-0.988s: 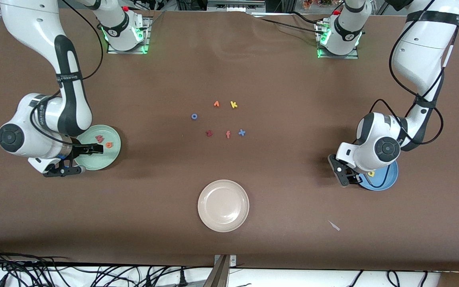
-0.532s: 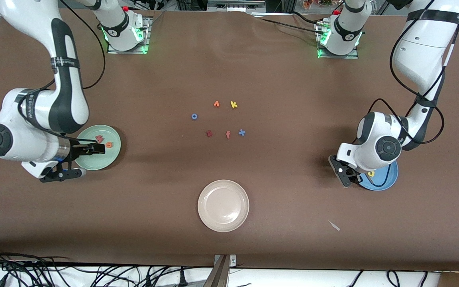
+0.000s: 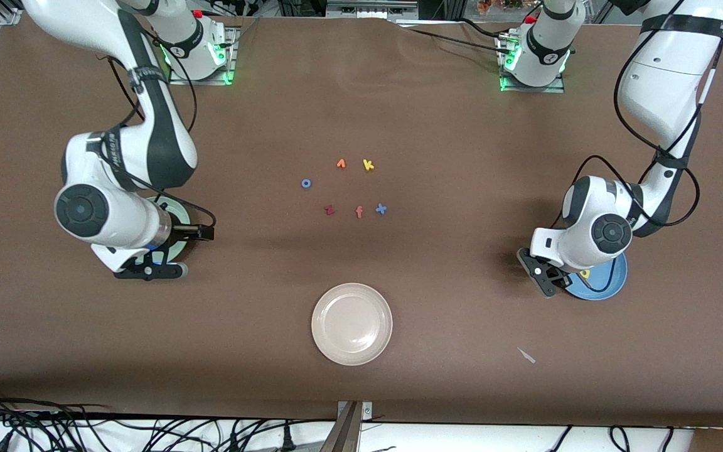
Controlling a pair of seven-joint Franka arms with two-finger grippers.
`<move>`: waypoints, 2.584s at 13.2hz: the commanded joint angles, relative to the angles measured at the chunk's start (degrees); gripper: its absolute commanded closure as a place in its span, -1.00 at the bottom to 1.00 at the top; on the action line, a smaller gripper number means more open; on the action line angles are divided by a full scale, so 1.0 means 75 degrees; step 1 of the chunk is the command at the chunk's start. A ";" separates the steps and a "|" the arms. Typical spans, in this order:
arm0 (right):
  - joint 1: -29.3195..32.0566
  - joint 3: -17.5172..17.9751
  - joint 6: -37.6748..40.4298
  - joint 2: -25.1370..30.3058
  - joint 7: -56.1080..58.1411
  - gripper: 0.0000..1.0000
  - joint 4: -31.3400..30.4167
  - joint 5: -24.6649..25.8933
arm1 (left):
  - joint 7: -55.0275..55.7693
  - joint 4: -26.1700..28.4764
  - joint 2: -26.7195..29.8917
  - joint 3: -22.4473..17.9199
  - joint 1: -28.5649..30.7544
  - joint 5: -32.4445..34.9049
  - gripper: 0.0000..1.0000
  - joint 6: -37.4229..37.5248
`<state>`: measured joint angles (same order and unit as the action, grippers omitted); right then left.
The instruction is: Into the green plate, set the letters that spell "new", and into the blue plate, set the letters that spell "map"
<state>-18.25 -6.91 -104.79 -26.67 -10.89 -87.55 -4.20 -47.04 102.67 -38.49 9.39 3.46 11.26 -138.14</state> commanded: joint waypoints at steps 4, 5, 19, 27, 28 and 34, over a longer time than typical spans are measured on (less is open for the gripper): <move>0.2465 0.1377 0.0678 0.2604 0.0185 -1.00 -0.1359 0.0254 | 0.0694 -0.1871 0.0339 0.0049 -0.0005 -0.0338 1.00 0.2708; 0.2735 0.1680 0.1275 0.2885 0.0325 -1.00 -0.1358 0.0440 | 0.0683 -0.2294 0.0339 0.0037 0.0053 -0.0562 1.00 0.3249; 0.2703 0.1495 0.0788 0.3825 0.0830 -1.00 -0.1886 0.0747 | 0.0718 -0.2648 0.0175 -0.0010 0.1378 -0.0470 -1.00 0.4121; 0.2726 0.1483 0.0859 0.3684 0.0831 -1.00 -0.1651 0.0735 | 0.5830 -0.2755 0.1661 -0.0022 0.1576 -0.0506 -1.00 0.5032; 0.2726 0.1484 0.0859 0.3684 0.0831 -1.00 -0.1651 0.0735 | 0.5850 -0.2628 0.1954 -0.0010 0.1577 -0.0459 -1.00 0.5093; 0.2726 0.1472 0.0871 0.3684 0.0877 -1.00 -0.1639 0.0735 | 0.5932 -0.1328 0.4602 -0.0034 0.0817 -0.0892 -1.00 0.5256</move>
<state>2.39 4.42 -98.77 1.20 -5.41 -100.86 0.58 -3.42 85.18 -12.90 9.59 11.70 6.00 -99.38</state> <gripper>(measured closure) 0.000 0.000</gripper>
